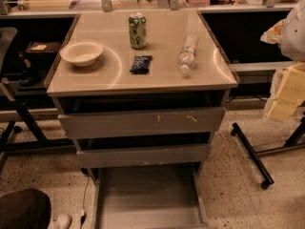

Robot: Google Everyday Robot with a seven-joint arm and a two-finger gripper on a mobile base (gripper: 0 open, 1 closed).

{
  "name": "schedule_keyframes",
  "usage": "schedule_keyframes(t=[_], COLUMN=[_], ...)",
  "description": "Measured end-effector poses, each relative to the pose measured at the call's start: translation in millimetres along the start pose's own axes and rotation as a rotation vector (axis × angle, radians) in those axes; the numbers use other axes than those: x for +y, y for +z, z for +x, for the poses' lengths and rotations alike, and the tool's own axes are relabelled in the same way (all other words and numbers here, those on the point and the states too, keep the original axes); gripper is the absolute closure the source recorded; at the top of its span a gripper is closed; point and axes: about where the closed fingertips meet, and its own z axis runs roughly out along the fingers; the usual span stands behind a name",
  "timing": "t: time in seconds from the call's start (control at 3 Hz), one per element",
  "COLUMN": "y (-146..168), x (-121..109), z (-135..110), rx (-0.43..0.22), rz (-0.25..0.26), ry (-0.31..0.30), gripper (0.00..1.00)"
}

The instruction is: Place water bottle into bottom drawer

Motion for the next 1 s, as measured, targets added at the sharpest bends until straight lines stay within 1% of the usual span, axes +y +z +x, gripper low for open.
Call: schedule_keyframes(t=[0.33, 0.67, 1.0], y=[0.0, 6.3, 27.2], x=[0.0, -7.5, -40.3], z=[0.0, 1.1, 1.9], rx=[0.000, 0.029, 0.061], rz=[0.000, 0.014, 0.041], ry=[0.000, 0.066, 0.187], gripper=[0.00, 0.00, 0.00])
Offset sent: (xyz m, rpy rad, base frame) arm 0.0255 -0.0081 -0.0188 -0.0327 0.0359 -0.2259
